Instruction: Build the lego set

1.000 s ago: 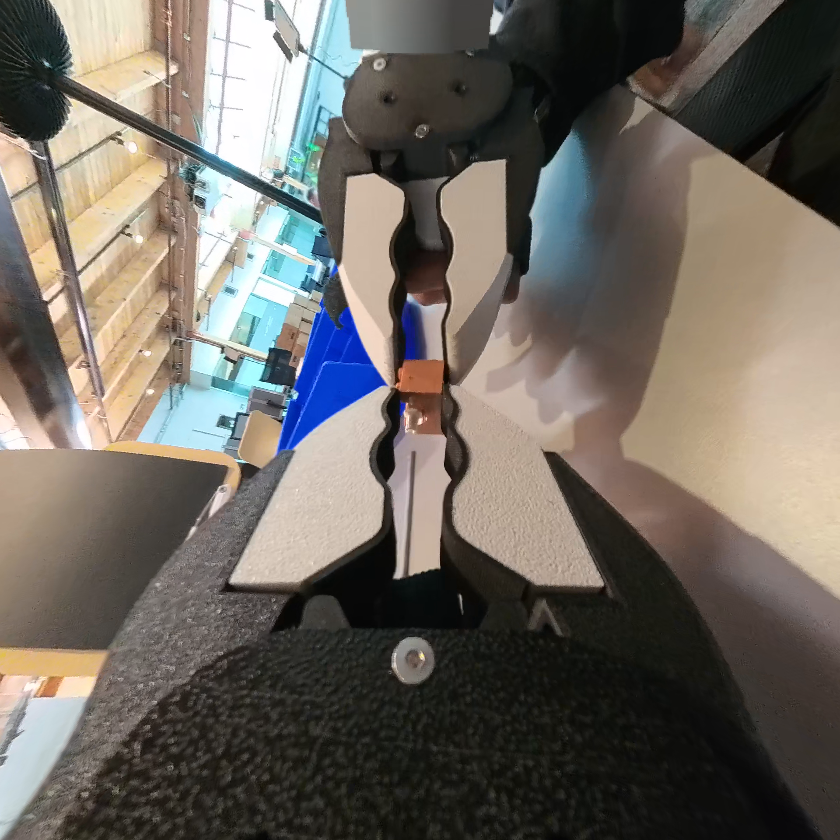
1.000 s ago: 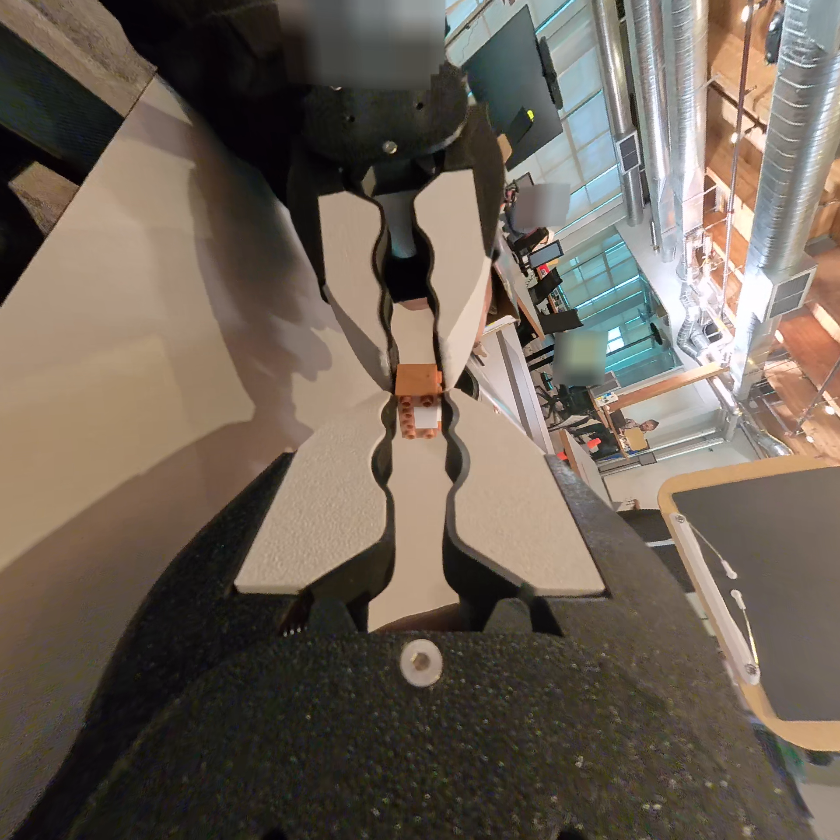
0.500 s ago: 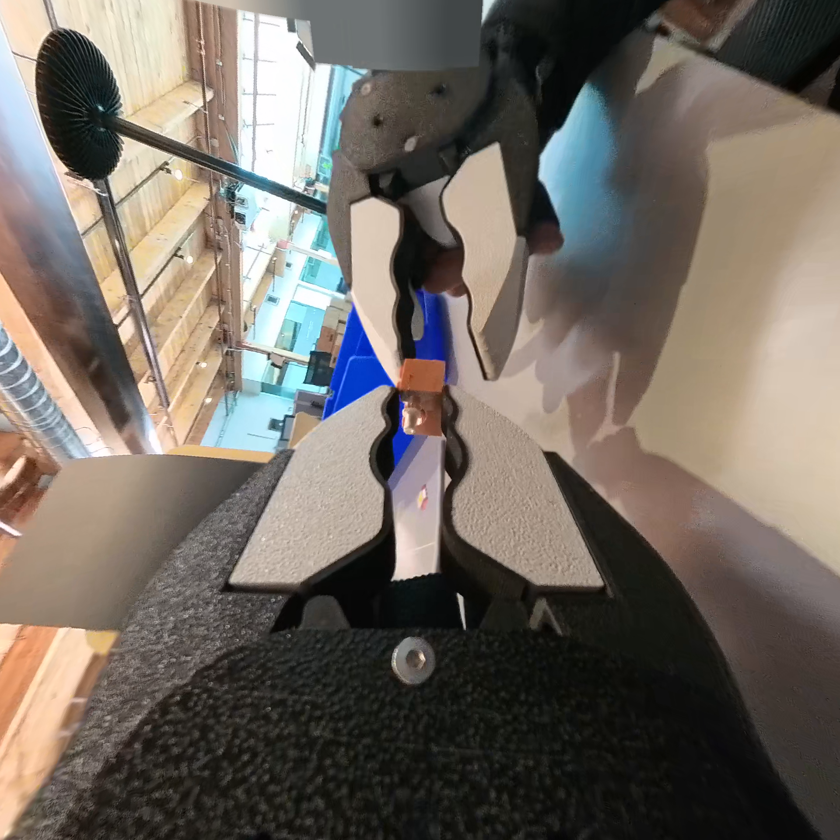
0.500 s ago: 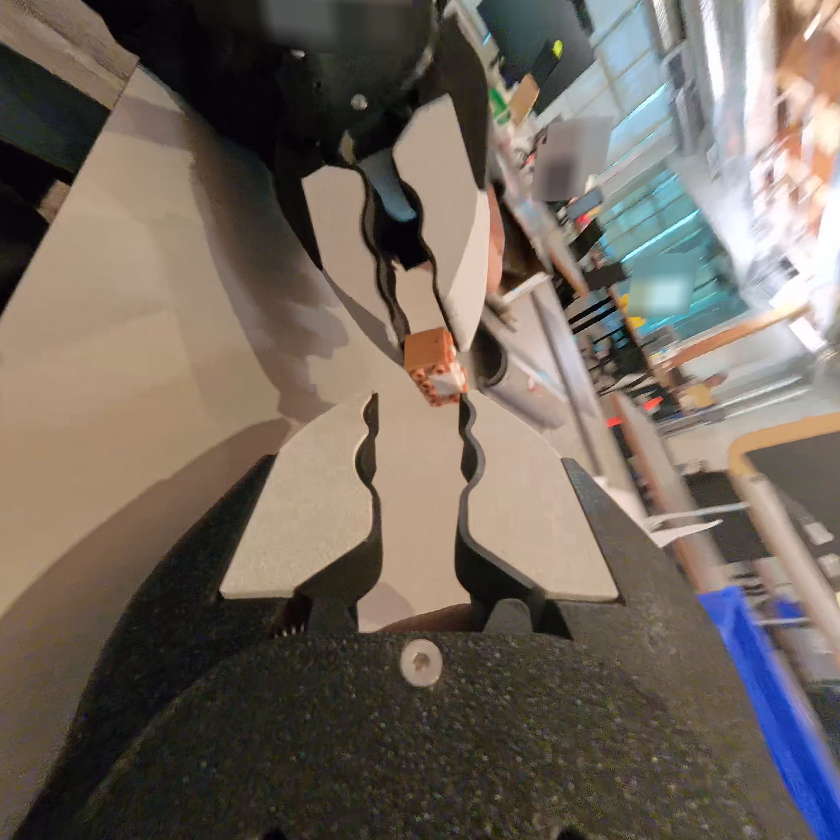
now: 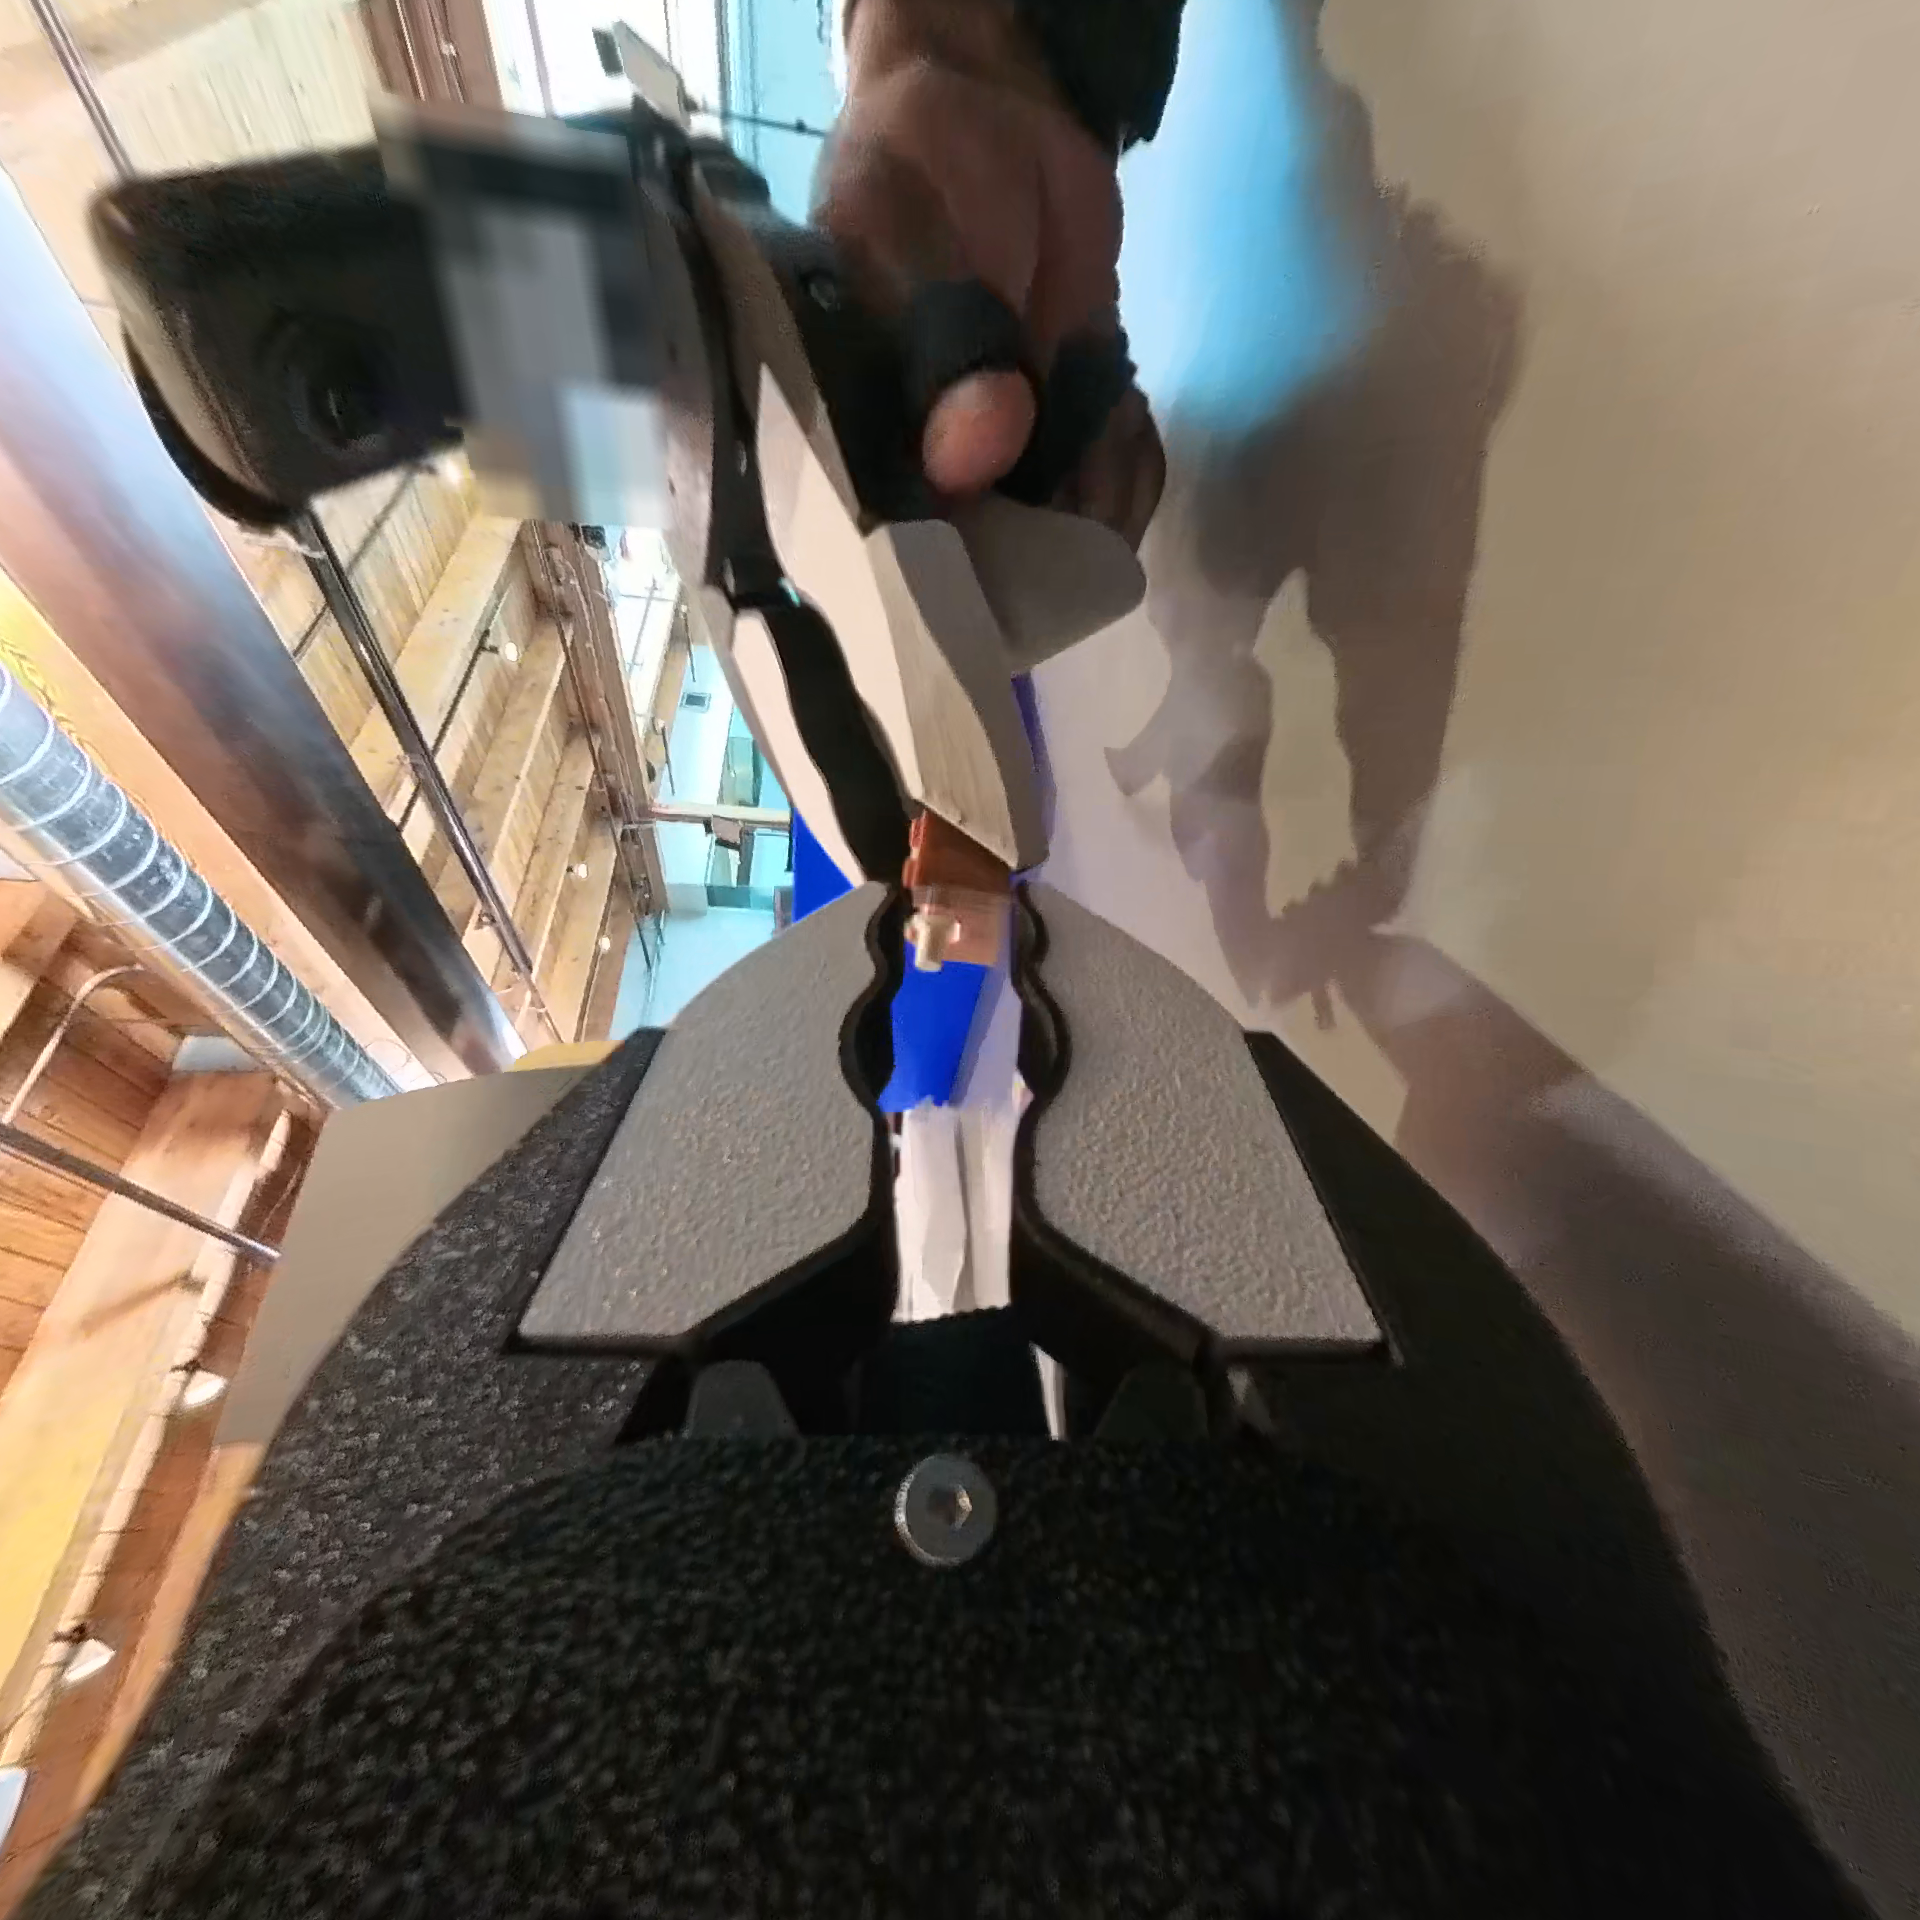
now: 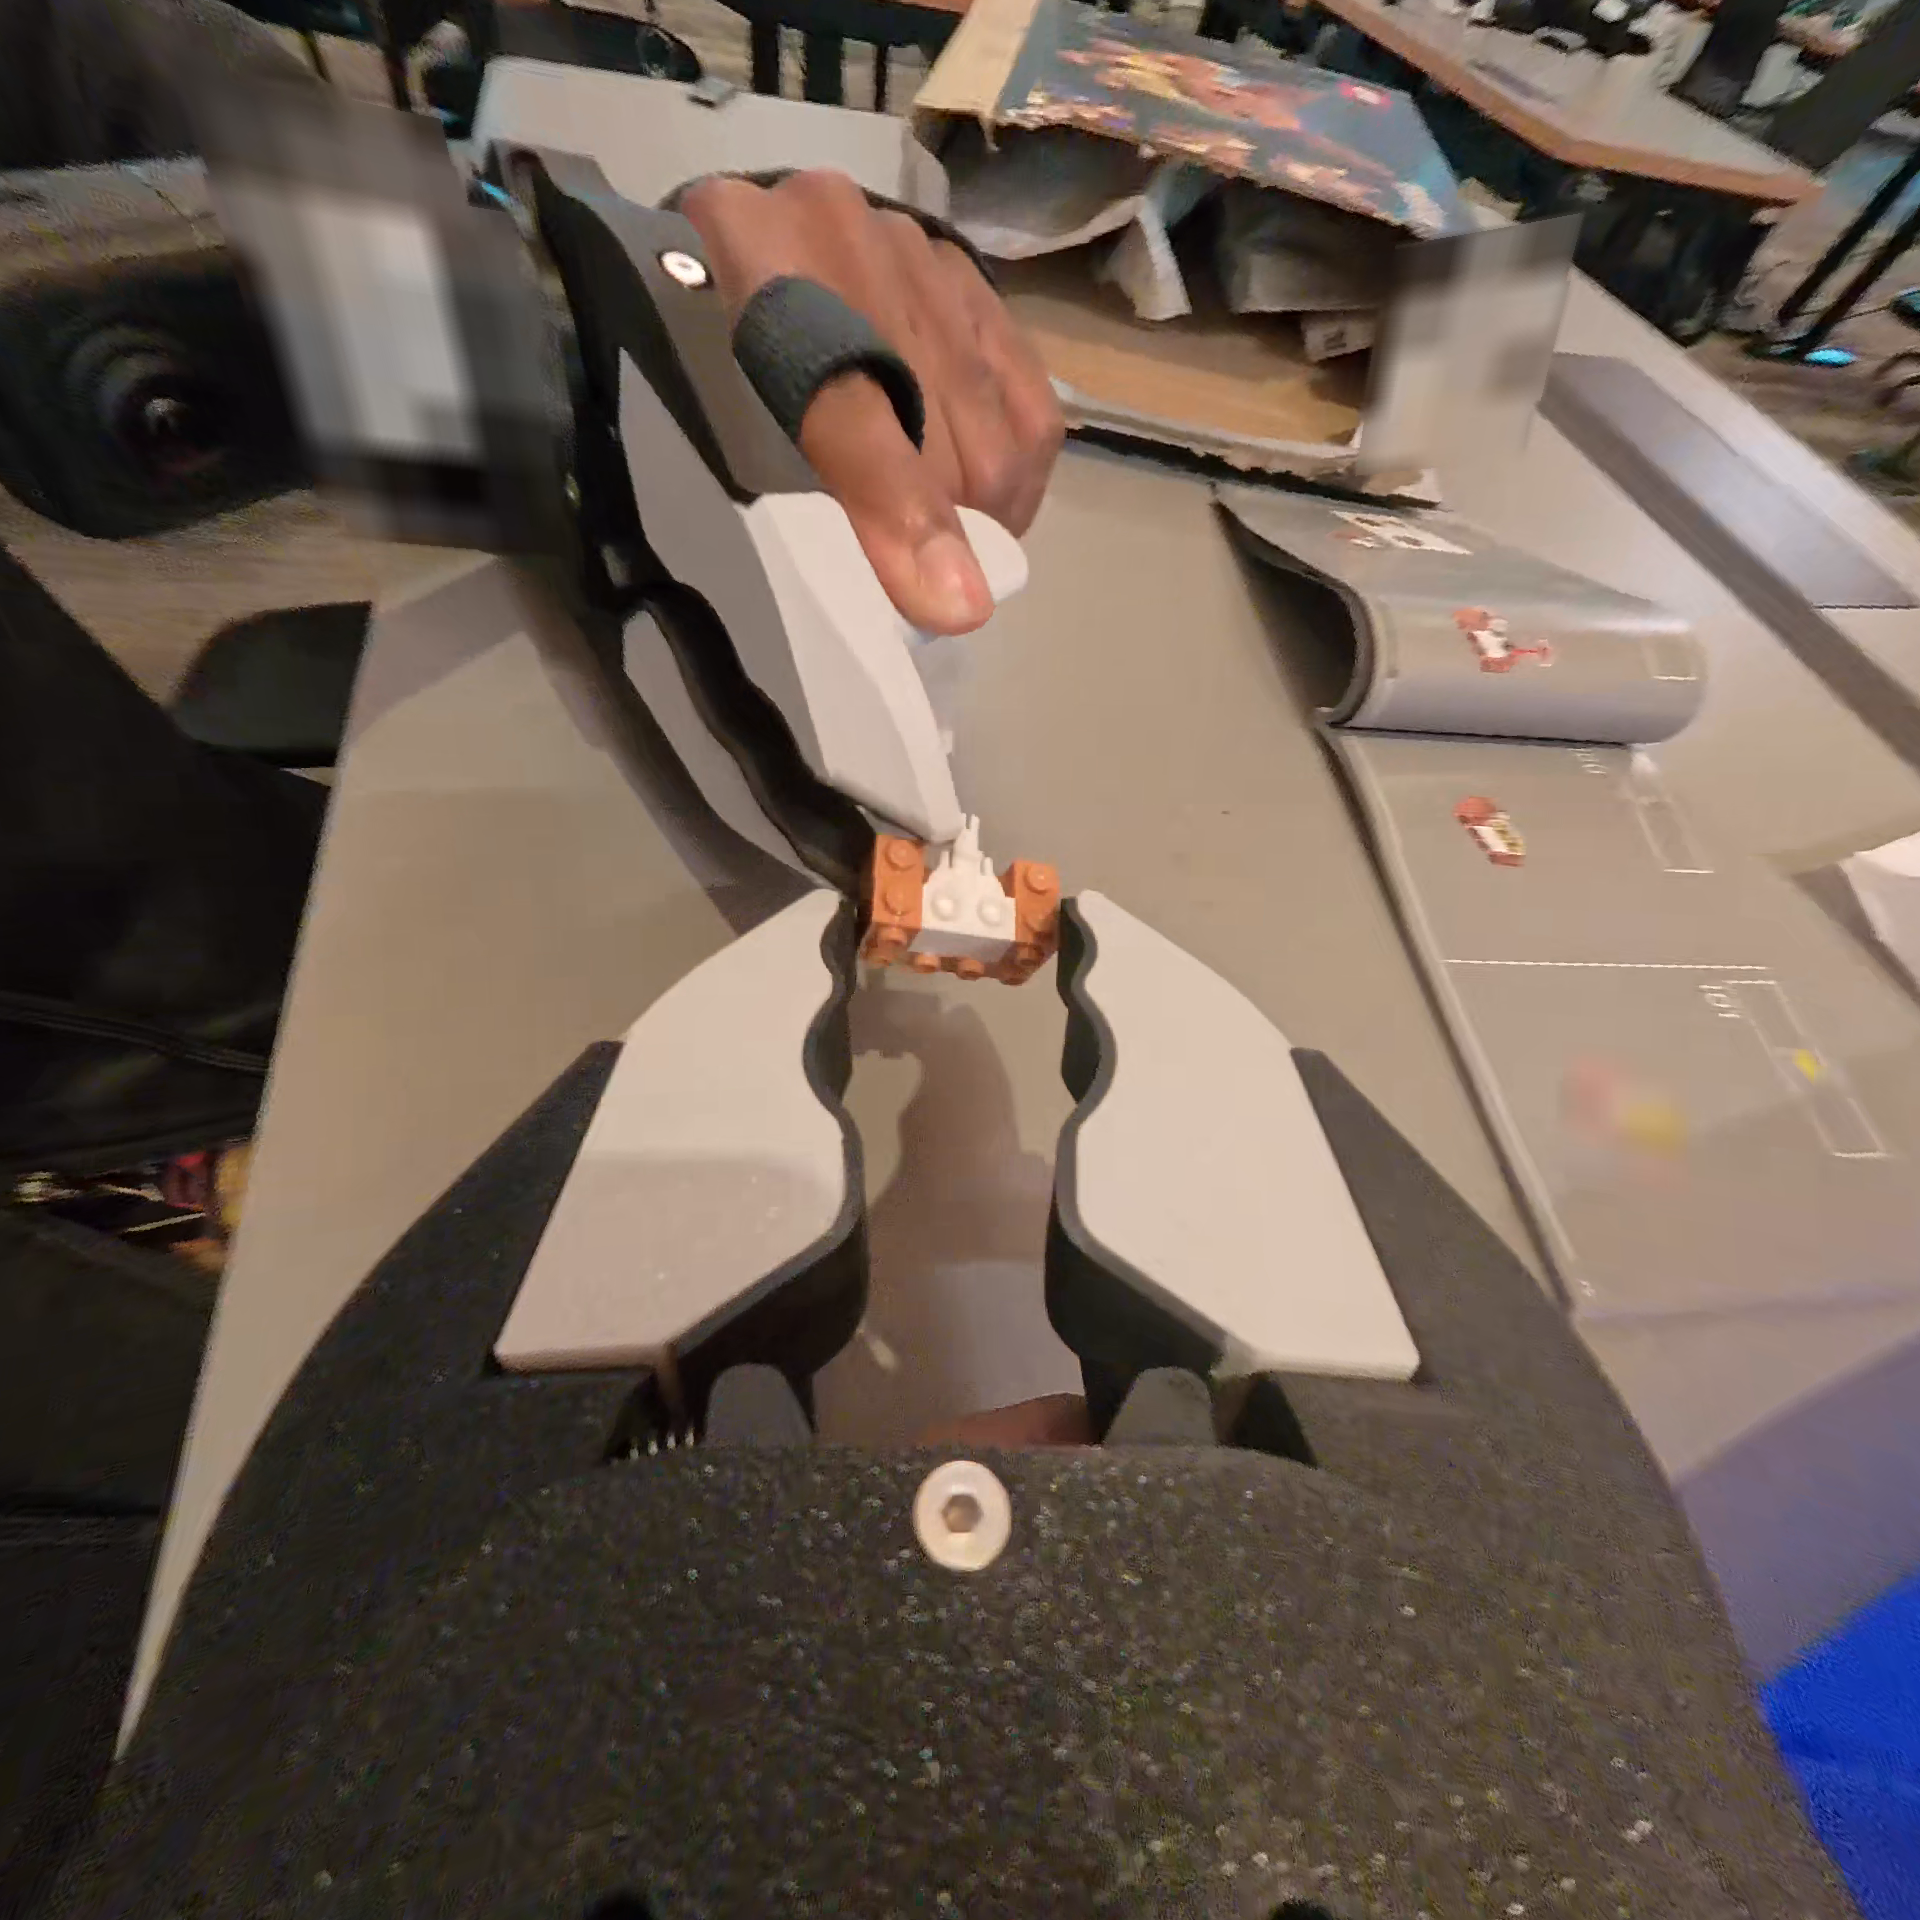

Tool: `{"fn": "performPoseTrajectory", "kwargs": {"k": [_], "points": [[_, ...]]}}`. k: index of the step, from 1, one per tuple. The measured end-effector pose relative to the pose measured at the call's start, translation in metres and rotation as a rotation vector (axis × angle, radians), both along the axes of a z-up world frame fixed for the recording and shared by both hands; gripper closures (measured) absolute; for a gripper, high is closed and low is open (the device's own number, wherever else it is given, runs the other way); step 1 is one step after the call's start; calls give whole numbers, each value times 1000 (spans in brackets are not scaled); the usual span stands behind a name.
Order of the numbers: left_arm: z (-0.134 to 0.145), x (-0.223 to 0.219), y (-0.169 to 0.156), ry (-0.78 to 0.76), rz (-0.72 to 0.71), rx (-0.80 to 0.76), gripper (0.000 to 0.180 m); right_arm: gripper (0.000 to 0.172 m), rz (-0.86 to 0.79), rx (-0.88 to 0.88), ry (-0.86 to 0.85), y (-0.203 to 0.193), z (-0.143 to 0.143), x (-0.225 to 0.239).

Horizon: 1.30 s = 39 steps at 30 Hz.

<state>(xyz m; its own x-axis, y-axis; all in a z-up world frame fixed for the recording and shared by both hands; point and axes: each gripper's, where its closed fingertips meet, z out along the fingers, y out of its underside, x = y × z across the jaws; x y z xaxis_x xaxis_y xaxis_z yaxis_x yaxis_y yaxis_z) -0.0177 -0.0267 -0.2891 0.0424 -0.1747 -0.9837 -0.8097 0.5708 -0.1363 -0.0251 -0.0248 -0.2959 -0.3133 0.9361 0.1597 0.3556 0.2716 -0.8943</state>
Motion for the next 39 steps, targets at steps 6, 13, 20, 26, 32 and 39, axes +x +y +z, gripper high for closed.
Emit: {"fn": "performPoseTrajectory", "kwargs": {"k": [6, 13, 20, 26, 32, 39], "points": [[-3, -12, 5, -83, 47, -130, 155, 135, -74, 201, 43, 14, -1, -1], [-3, -42, 24, -250, 221, -300, 159, 135, -106, 227, -50, 22, -19, -5], [-22, -111, 57, -563, 534, -565, 165, 135, -174, 164, -224, 34, -45, -11], [-21, -131, 66, -762, 601, -672, 166, 134, -169, 134, -262, 30, -49, -26], [-21, -132, 62, -777, 590, -690, 166, 121, -119, 82, -185, 30, -37, -22], [7, -122, 70, -904, 437, -654, 166, 128, -153, 50, 37, 56, -6, -9]]}}
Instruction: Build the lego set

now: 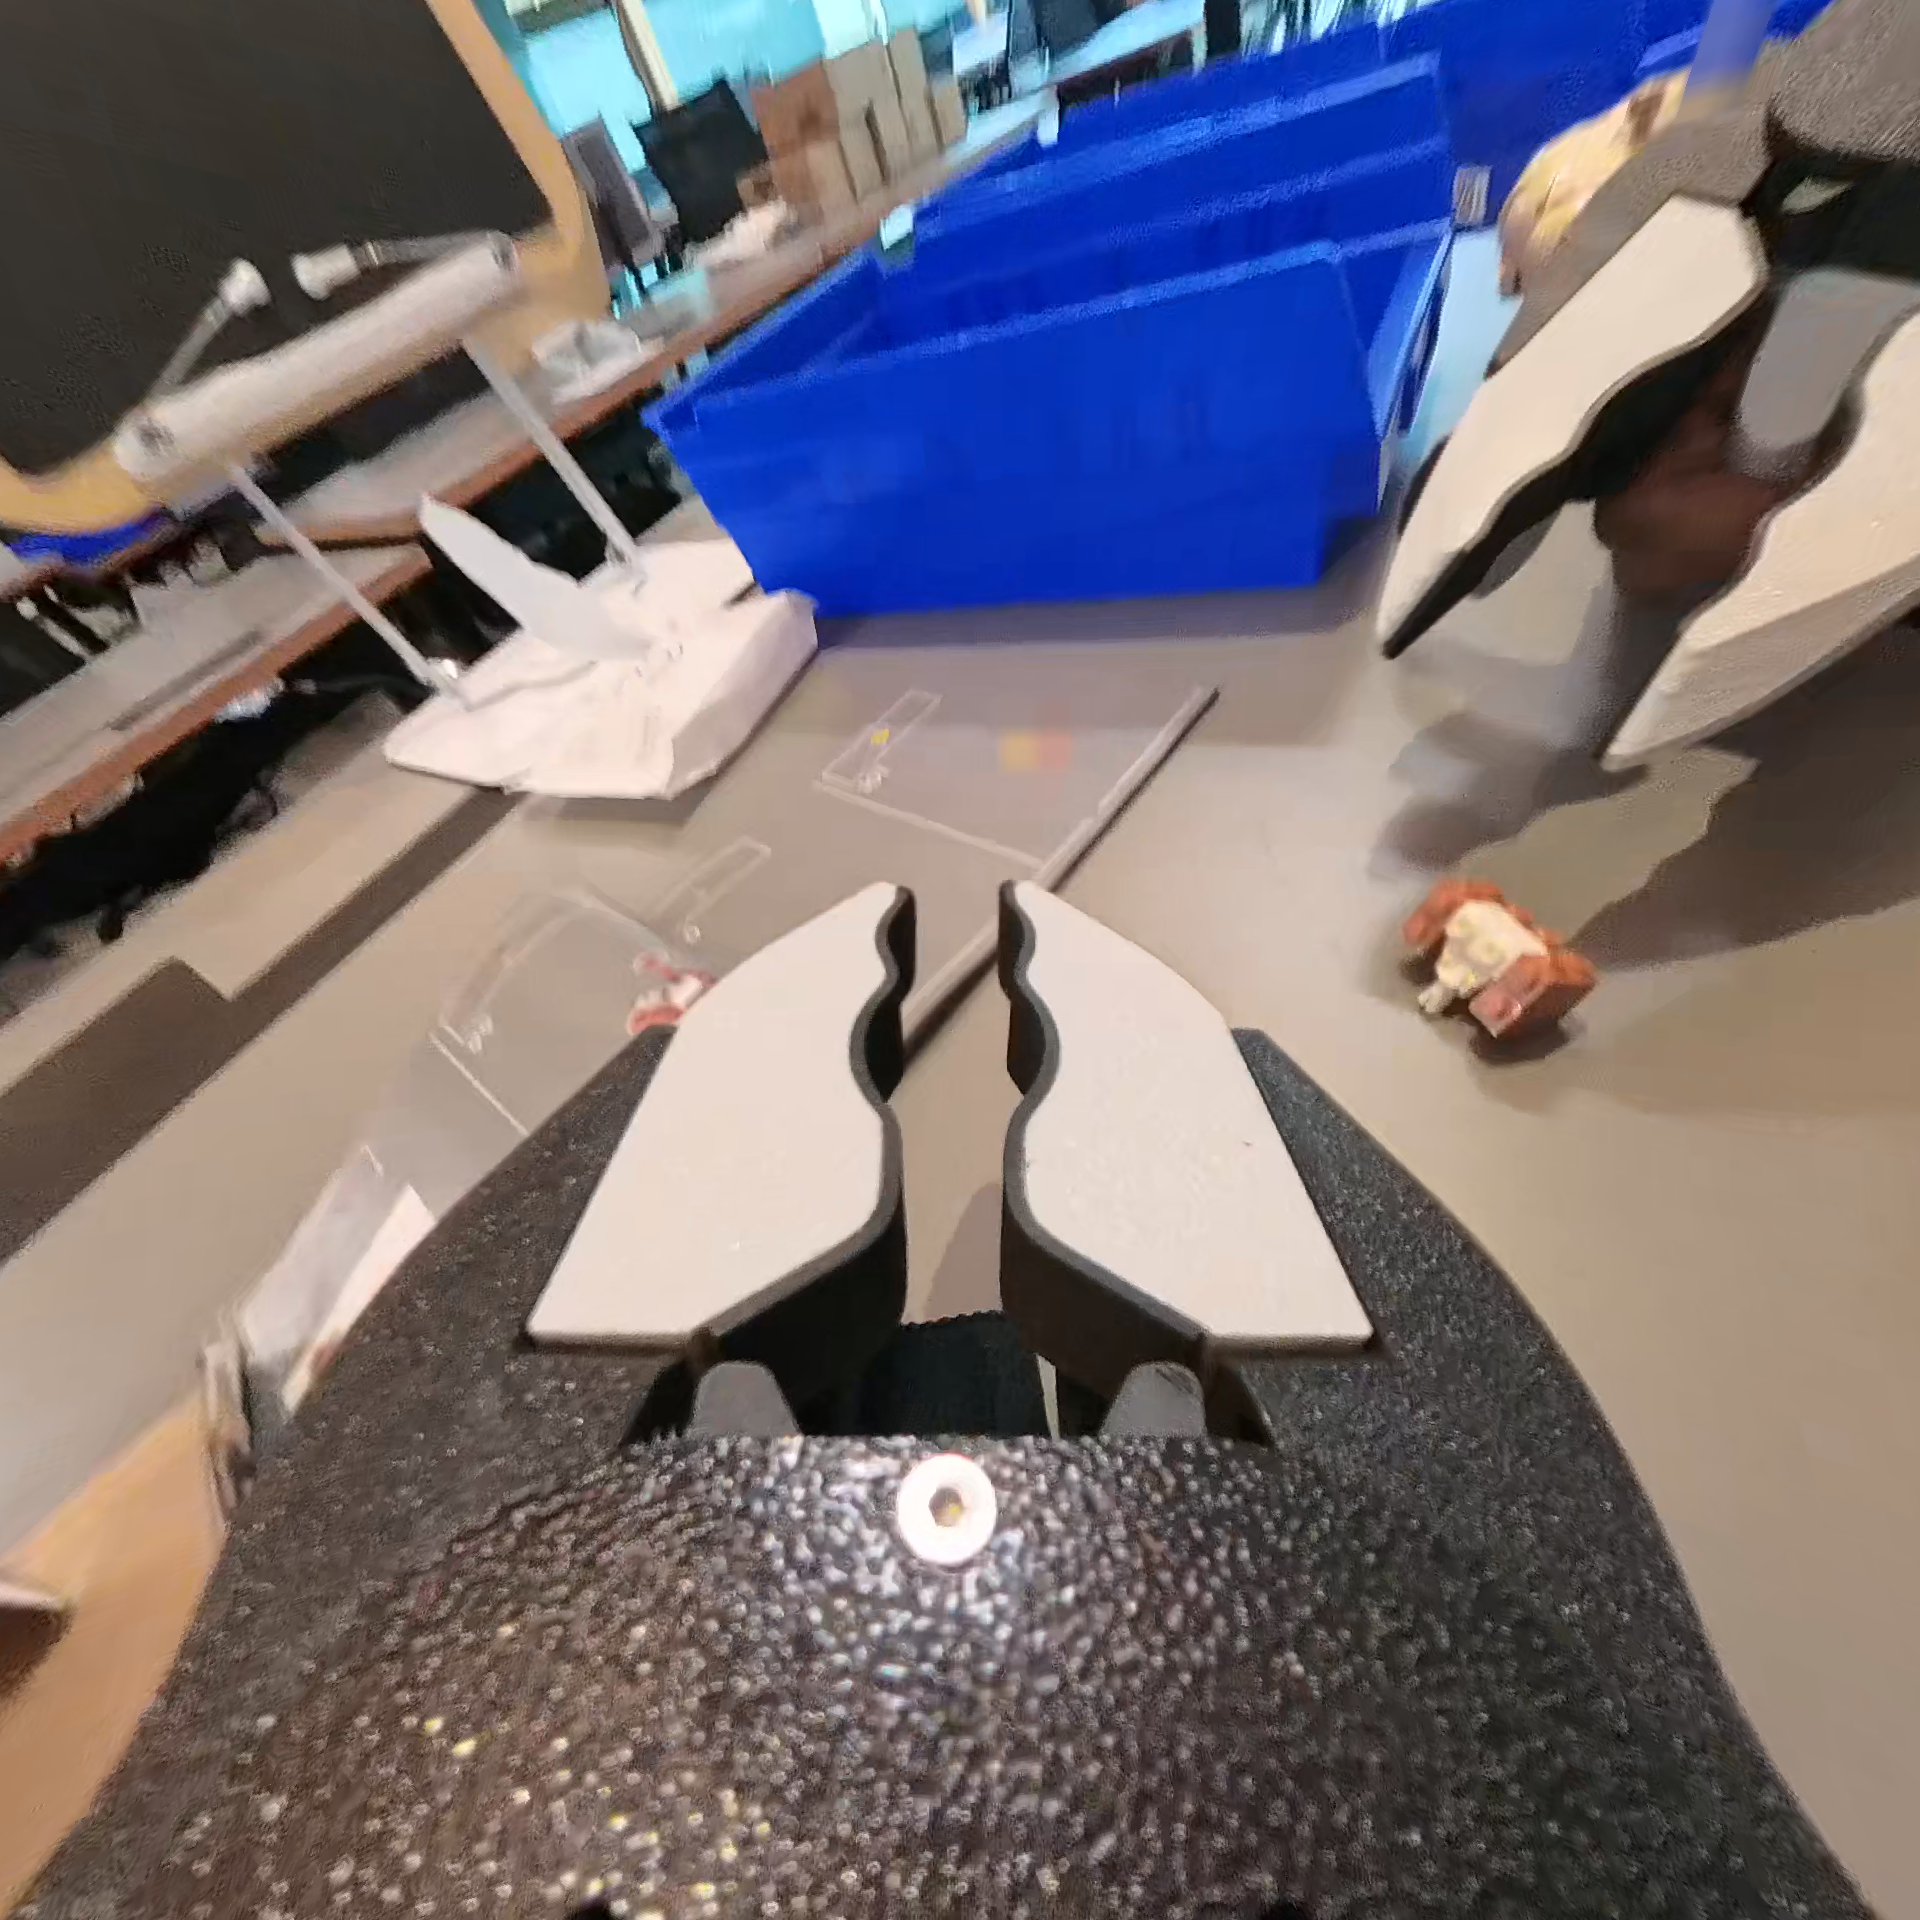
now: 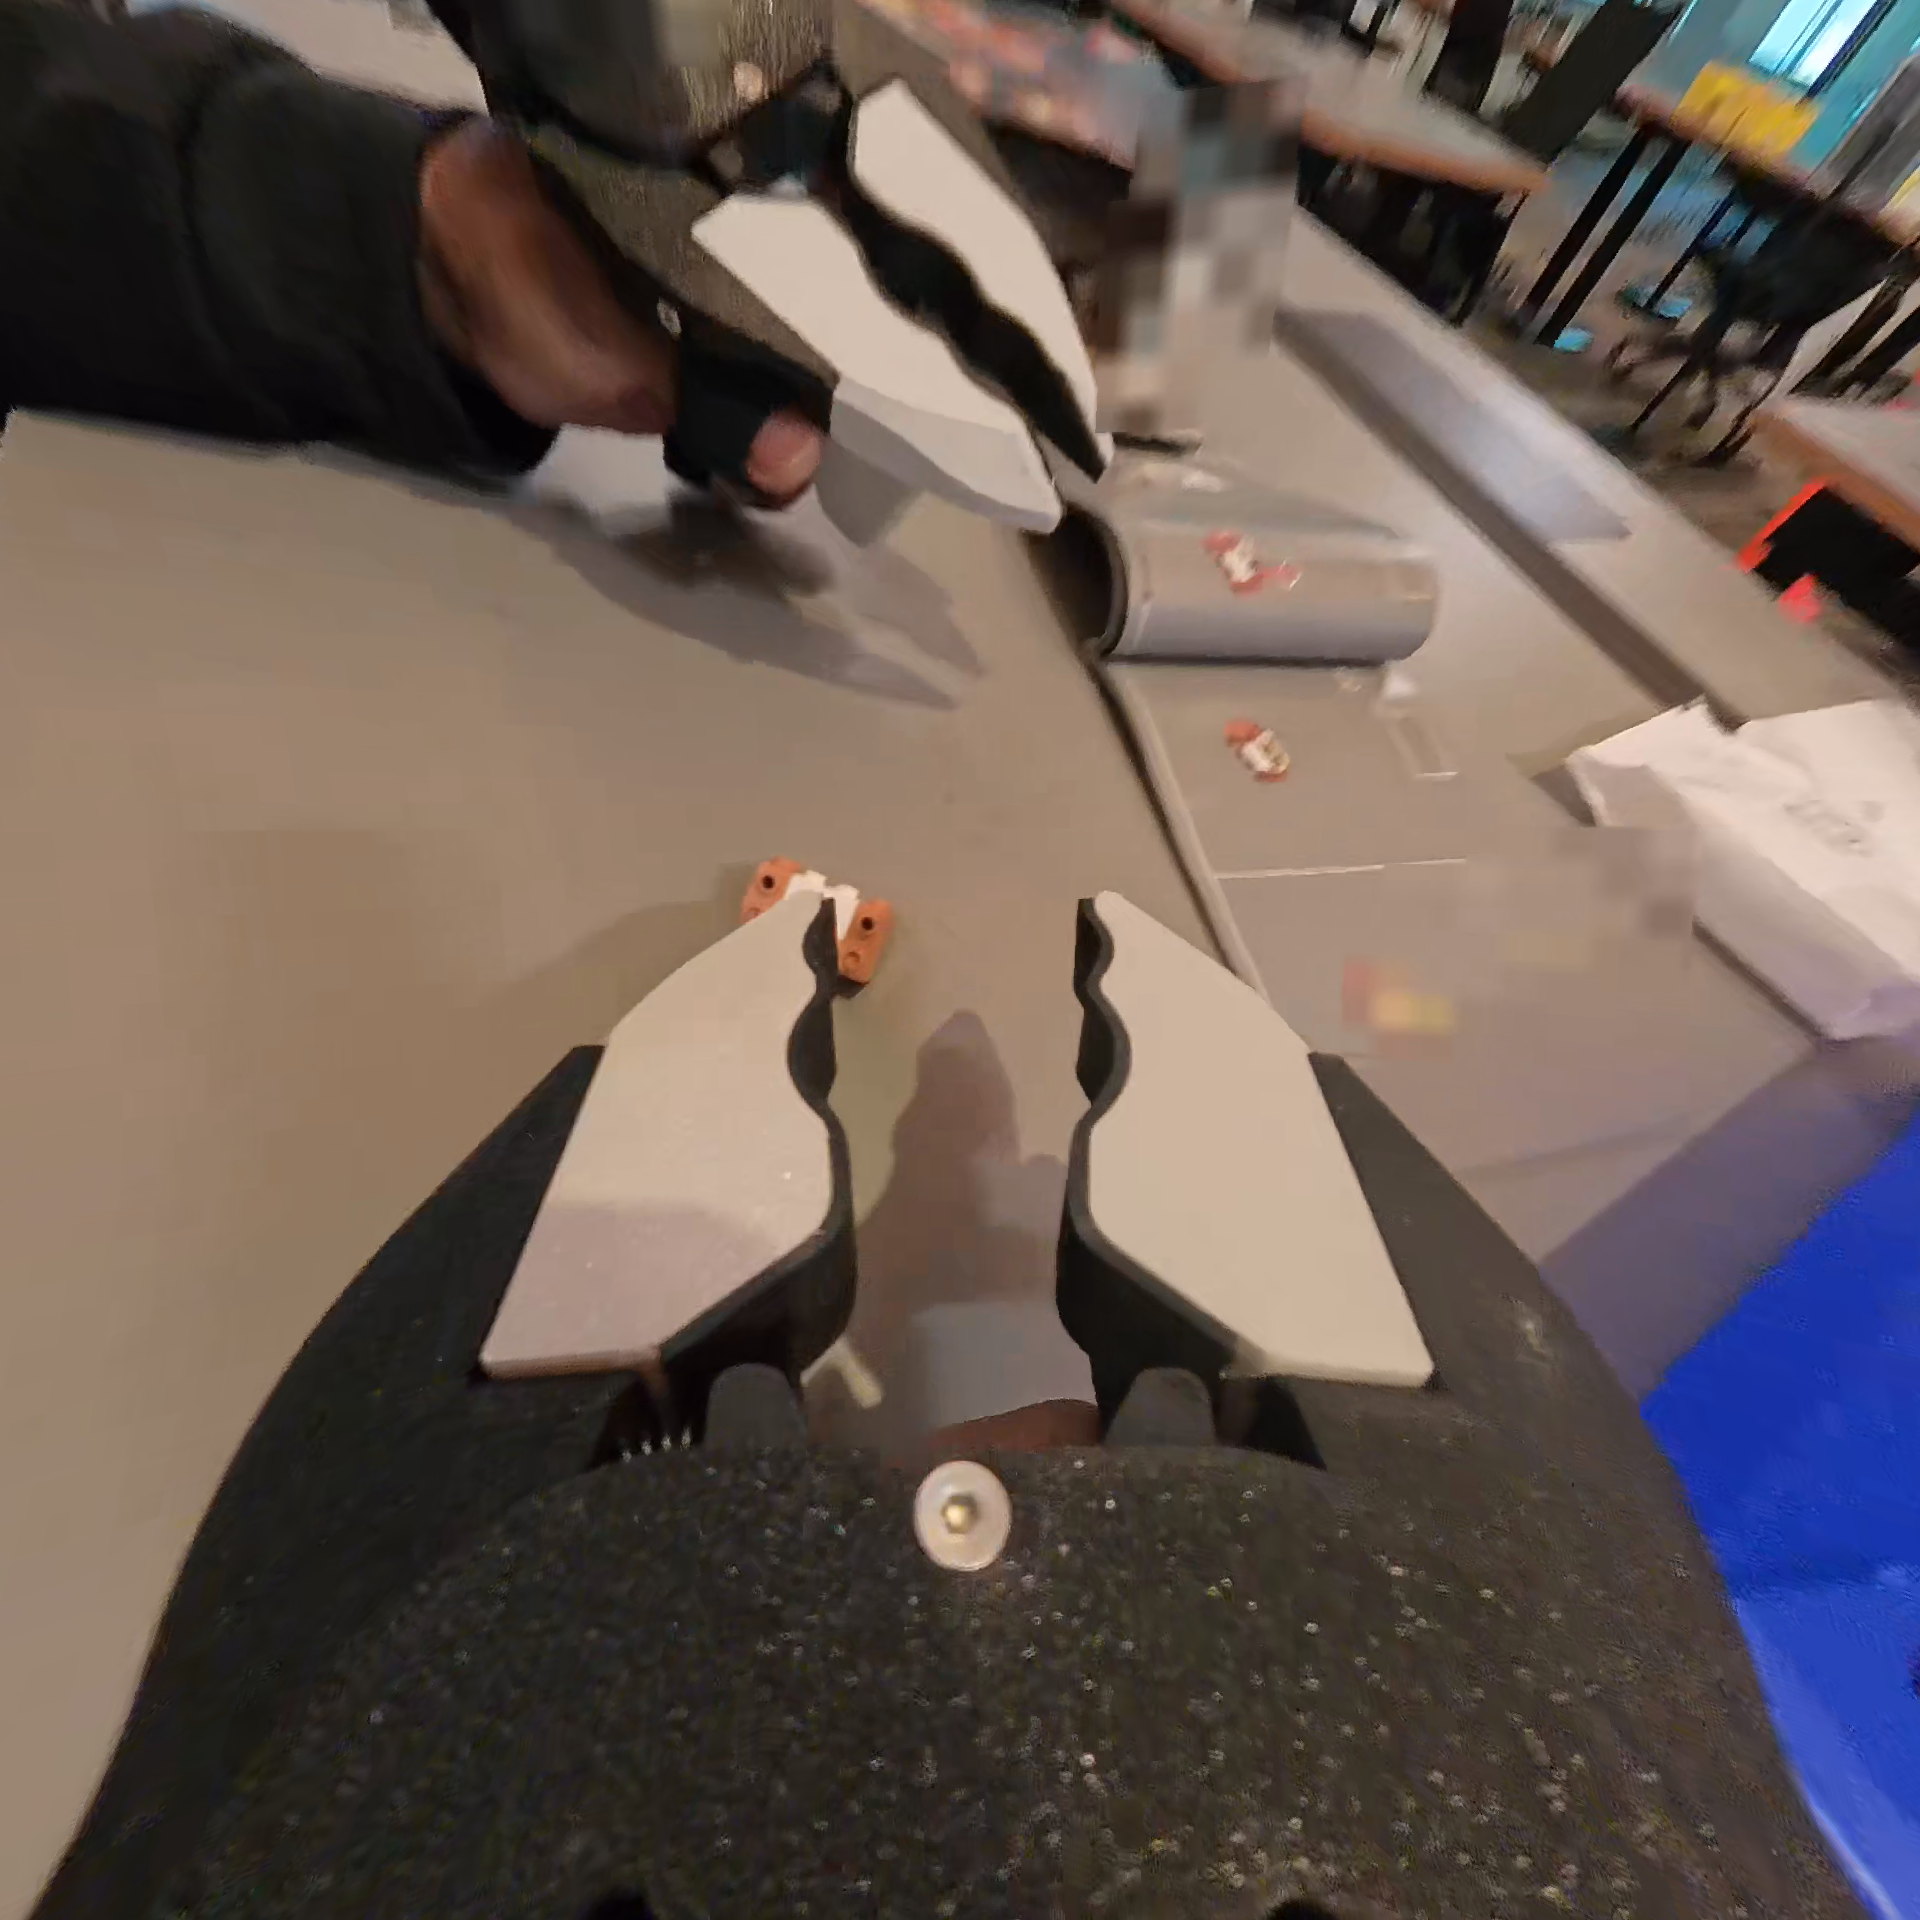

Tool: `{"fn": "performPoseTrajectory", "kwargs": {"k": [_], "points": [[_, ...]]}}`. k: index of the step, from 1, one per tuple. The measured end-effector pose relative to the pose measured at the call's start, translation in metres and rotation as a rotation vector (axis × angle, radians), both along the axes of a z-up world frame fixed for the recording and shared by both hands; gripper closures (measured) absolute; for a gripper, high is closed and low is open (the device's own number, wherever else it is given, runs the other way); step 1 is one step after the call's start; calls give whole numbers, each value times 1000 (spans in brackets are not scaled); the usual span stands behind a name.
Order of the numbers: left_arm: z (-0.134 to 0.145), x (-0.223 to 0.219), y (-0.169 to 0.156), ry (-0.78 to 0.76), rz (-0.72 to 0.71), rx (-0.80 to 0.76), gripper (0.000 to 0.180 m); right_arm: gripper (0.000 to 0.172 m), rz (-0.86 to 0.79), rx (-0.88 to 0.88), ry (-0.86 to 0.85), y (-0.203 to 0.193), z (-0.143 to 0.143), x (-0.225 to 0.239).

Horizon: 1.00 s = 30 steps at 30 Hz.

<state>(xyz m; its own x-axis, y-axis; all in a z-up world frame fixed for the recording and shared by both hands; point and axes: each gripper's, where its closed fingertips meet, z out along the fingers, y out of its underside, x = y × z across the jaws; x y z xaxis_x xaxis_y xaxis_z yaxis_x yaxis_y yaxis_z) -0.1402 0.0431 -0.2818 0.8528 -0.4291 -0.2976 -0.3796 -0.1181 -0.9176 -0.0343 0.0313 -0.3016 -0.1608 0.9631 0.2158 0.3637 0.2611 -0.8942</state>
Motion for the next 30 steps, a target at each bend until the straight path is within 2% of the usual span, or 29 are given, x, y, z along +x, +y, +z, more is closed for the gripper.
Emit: {"fn": "performPoseTrajectory", "kwargs": {"k": [4, 7, 10, 12, 13, 19, 23, 30], "points": [[25, 0, 13, -14, -13, 160, 167, 134, -6, 30, 156, 10, 25, -5], [32, -3, 17, -46, -13, 248, 170, 143, -20, 69, 225, 15, 33, -10], [31, -4, 14, -56, -16, 273, 180, 155, -57, 80, 240, 22, 32, -10], [34, -4, 12, -77, -21, 285, 180, 170, -86, 108, 269, 28, 35, -4], [35, -3, 10, -93, -32, 278, 180, 172, -103, 118, 283, 32, 37, -2], [46, -13, 4, -111, 11, 329, 180, 172, -189, 103, 301, 52, 39, 7], [47, -19, 2, -89, 62, 359, 180, 172, -175, 110, 304, 49, 38, 9], [39, -23, 2, -54, 98, 339, 180, 172, -157, 220, 297, 39, 34, 8]]}}
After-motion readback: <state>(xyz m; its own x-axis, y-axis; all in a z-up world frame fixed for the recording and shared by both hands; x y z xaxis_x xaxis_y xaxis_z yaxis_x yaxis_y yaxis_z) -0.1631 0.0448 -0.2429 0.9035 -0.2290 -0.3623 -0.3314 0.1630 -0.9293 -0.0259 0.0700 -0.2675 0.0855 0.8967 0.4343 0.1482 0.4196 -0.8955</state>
